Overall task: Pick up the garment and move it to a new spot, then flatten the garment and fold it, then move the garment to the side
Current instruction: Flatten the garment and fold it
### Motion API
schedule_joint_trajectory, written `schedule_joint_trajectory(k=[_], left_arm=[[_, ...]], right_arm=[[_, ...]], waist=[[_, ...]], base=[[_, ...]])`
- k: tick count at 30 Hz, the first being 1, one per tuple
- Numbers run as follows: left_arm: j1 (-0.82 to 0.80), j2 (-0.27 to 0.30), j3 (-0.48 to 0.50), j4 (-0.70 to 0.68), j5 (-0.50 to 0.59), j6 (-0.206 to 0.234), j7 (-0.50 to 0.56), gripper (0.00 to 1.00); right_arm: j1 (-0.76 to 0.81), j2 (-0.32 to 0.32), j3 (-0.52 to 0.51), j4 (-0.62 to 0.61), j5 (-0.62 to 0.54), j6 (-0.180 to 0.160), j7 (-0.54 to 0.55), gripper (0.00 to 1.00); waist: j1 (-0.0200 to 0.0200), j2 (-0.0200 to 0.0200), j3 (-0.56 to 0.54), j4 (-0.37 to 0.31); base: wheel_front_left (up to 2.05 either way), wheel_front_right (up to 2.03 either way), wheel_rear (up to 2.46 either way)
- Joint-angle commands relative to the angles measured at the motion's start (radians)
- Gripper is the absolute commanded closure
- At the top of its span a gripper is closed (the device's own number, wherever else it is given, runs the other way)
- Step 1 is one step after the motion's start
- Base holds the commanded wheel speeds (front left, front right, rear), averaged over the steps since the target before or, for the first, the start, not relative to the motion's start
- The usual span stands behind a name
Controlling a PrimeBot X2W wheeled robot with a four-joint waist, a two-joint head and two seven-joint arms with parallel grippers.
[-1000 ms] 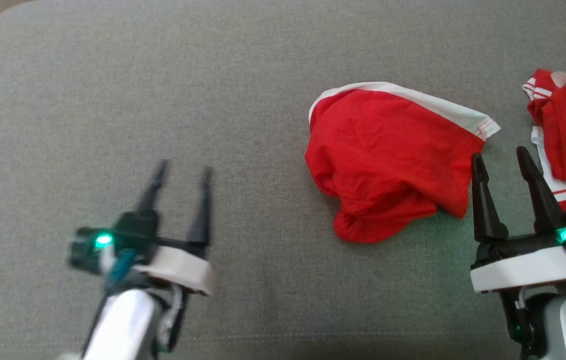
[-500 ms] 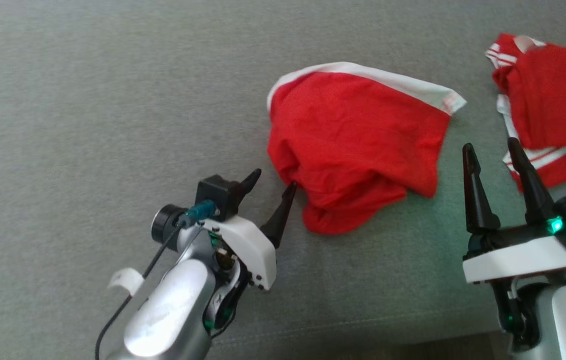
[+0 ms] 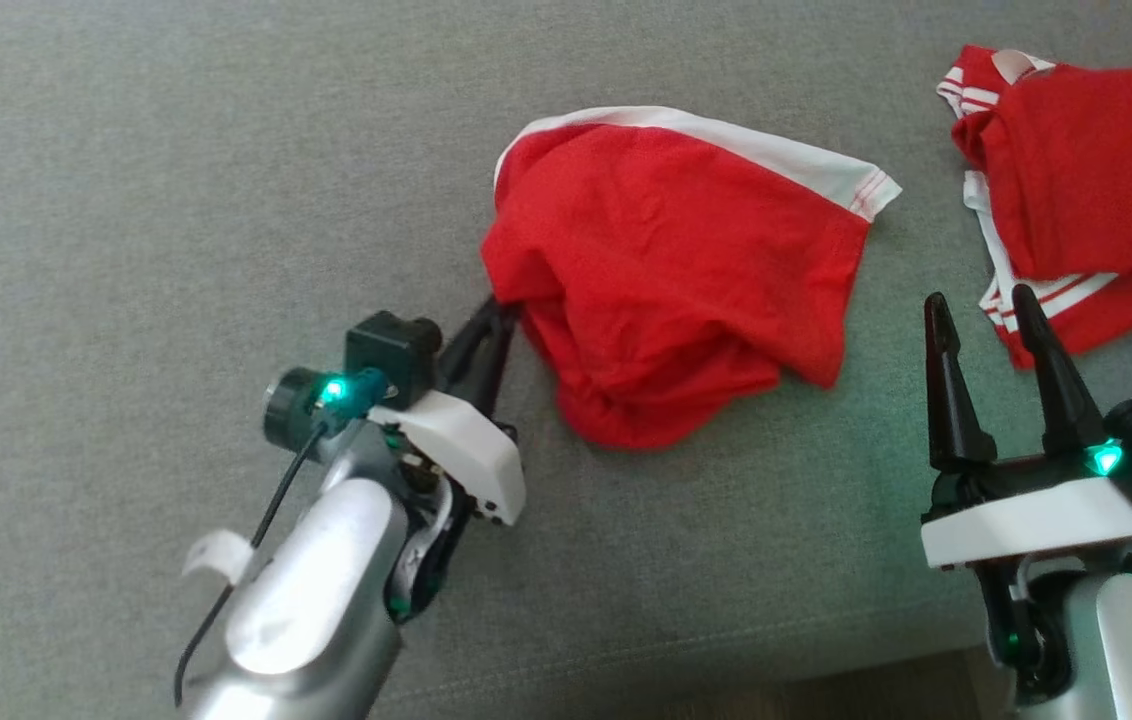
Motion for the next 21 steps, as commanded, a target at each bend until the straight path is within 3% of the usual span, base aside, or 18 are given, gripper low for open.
schedule_joint_trajectory(k=[1,4,11,15,21], left_arm=[[-0.038,0.033,0.042,-0.058,0.034,0.031,-0.040,1.00],[-0.044,0.070,0.052,-0.114,0.091,0.081,-0.086,1.00],[-0.040,0.165,0.044,-0.274,0.215,0.149,-0.108,1.00],[0.002,0.218,-0.009,-0.359,0.277,0.145,-0.053,1.00],[0.114,0.265,-0.151,-0.389,0.314,0.073,0.057,1.00]], right_arm=[[-0.019,-0.001,0.017,-0.028,0.008,0.007,-0.006,0.00],[-0.012,-0.001,0.015,-0.027,0.014,0.007,-0.003,0.00],[-0.002,0.000,0.007,-0.028,0.019,0.007,0.009,0.00],[0.004,0.000,0.003,-0.032,0.017,0.007,0.018,0.00],[0.007,0.000,-0.002,-0.042,0.013,0.007,0.034,0.00]], waist=[[0.0000,0.0000,-0.010,0.011],[0.0000,0.0000,-0.021,0.029],[0.0000,0.0000,-0.041,0.073],[0.0000,0.0000,-0.050,0.096],[0.0000,0.0000,-0.049,0.125]], base=[[0.00,0.00,0.00],[0.00,0.00,0.00],[0.00,0.00,0.00],[0.00,0.00,0.00],[0.00,0.00,0.00]])
